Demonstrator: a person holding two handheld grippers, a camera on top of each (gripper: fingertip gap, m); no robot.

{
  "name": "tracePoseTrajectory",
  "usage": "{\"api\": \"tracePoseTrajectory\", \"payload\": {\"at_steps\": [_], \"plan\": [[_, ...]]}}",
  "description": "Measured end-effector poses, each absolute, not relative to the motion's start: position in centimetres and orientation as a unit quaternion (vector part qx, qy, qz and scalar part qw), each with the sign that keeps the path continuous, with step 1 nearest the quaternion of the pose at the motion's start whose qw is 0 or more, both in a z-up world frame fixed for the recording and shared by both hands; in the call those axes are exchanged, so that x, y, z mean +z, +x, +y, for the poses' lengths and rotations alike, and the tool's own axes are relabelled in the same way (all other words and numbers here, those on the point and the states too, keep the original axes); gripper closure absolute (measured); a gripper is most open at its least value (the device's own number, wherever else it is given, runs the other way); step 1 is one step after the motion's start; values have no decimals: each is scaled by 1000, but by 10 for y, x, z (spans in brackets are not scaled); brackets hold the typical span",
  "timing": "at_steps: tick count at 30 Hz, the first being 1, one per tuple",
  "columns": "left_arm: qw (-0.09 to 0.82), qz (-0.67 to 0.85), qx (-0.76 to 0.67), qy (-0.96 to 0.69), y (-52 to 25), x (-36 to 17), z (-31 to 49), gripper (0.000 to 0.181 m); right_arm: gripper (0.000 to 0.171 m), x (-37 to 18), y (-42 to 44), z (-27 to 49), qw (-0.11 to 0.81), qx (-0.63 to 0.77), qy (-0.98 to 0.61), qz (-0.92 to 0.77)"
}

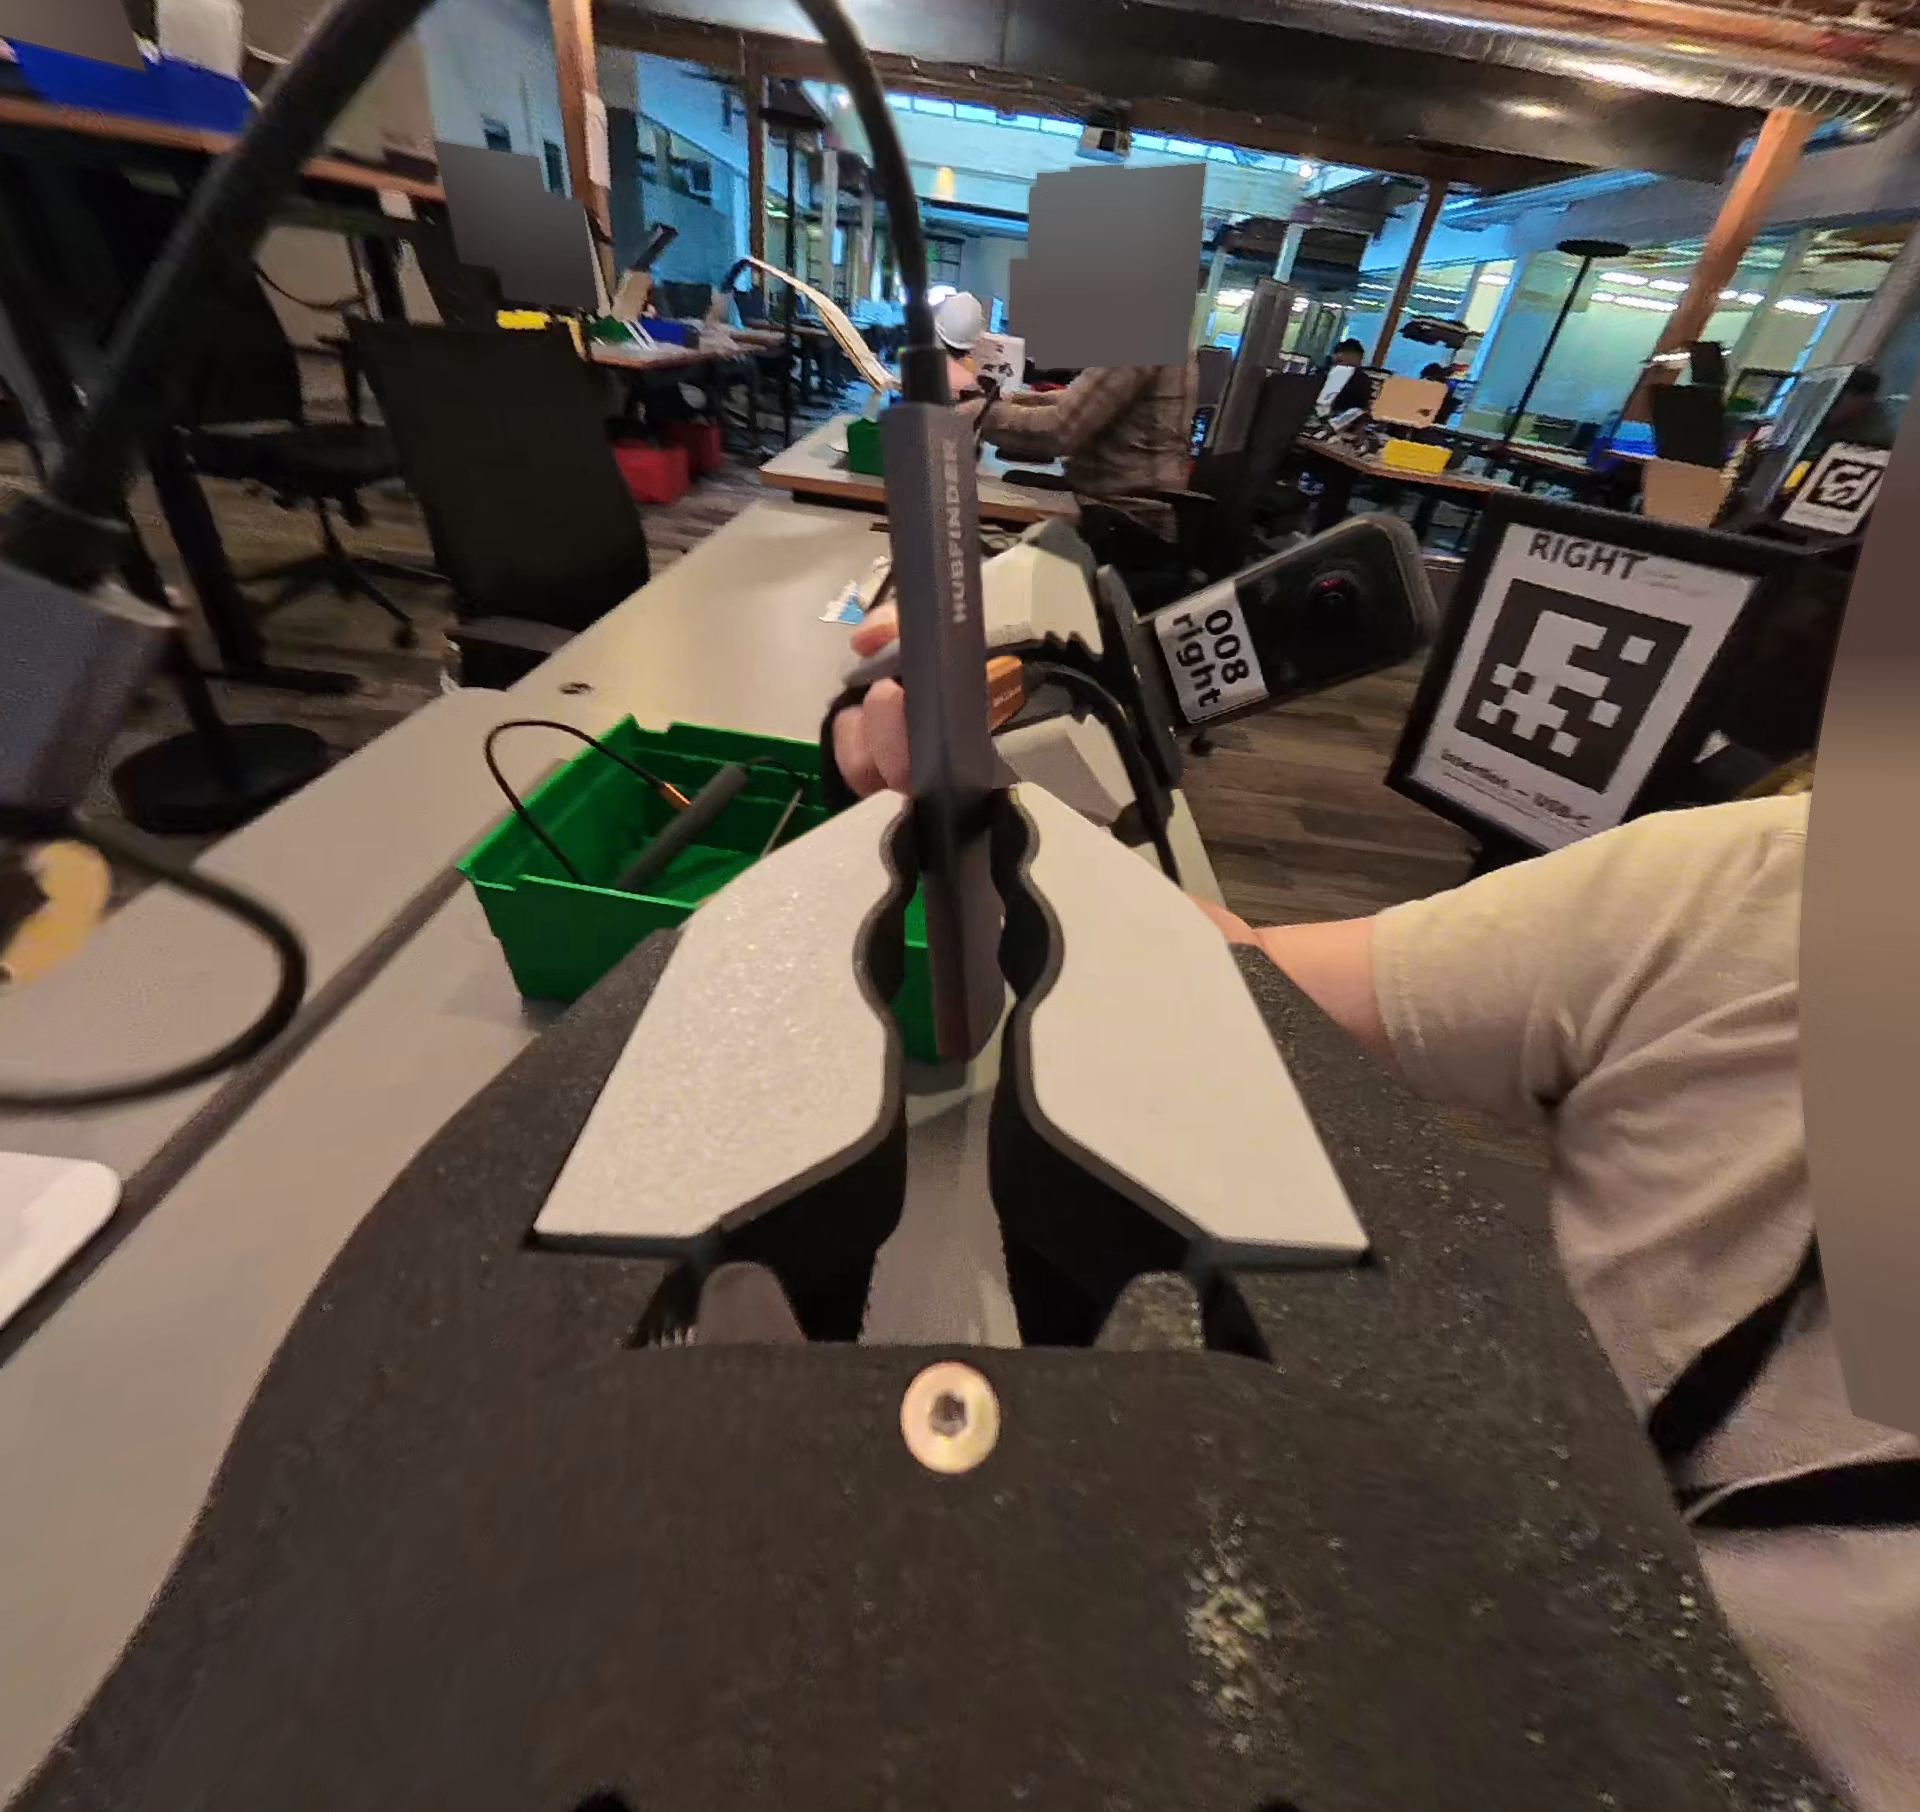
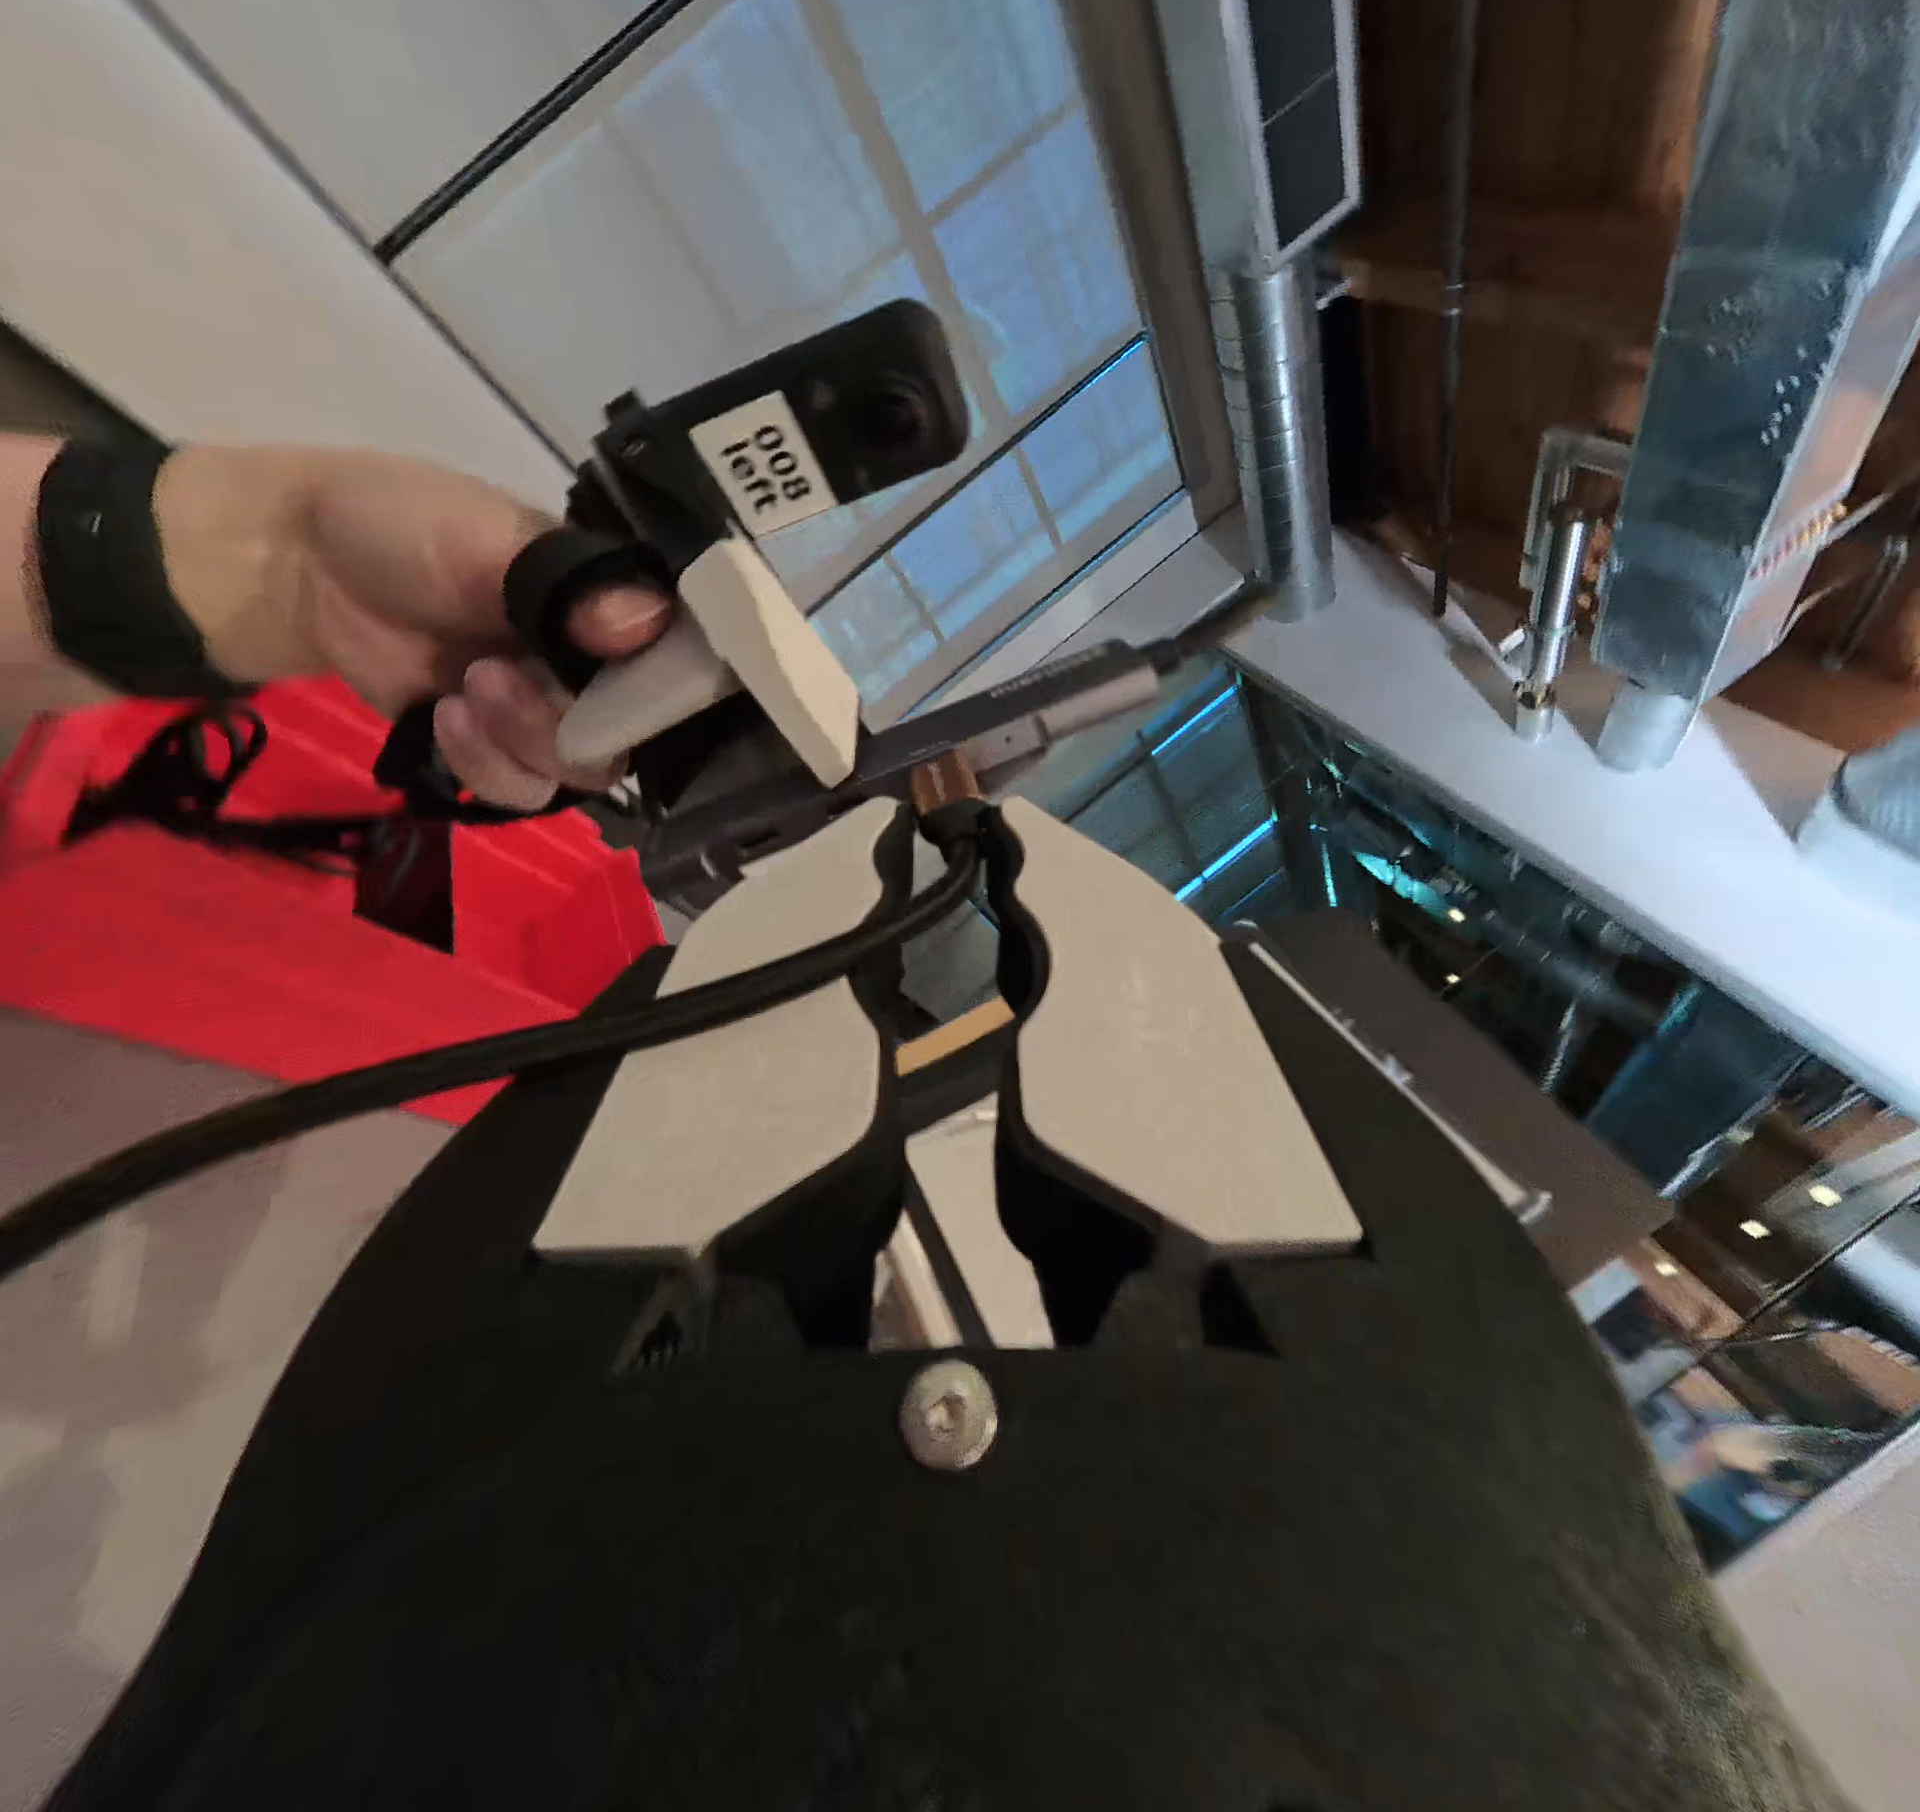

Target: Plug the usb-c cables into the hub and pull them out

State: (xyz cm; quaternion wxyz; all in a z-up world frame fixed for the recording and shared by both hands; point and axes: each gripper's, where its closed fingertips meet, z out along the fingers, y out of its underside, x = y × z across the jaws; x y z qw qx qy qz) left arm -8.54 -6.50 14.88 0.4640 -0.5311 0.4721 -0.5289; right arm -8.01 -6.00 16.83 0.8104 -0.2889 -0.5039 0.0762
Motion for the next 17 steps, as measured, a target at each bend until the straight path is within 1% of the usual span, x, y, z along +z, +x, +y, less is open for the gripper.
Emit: {"api": "tracePoseTrajectory", "payload": {"at_steps": [2, 6, 11, 14, 17], "plan": [[474, 473, -520, -531, -87, 151, -66, 169, 157, 170, -81, -60, 813, 97, -293, -494], [438, 479, -541, -535, -85, 148, -72, 170, 157, 168, -80, -66, 815, 32, -259, -517], [427, 485, -549, -531, -80, 146, -77, 169, 158, 166, -75, -70, 808, -25, -237, -539], [438, 479, -556, -519, -79, 150, -76, 168, 159, 165, -75, -71, 797, -14, -251, -549], [428, 485, -567, -509, -77, 150, -80, 169, 159, 164, -73, -74, 792, 2, -247, -559]]}}
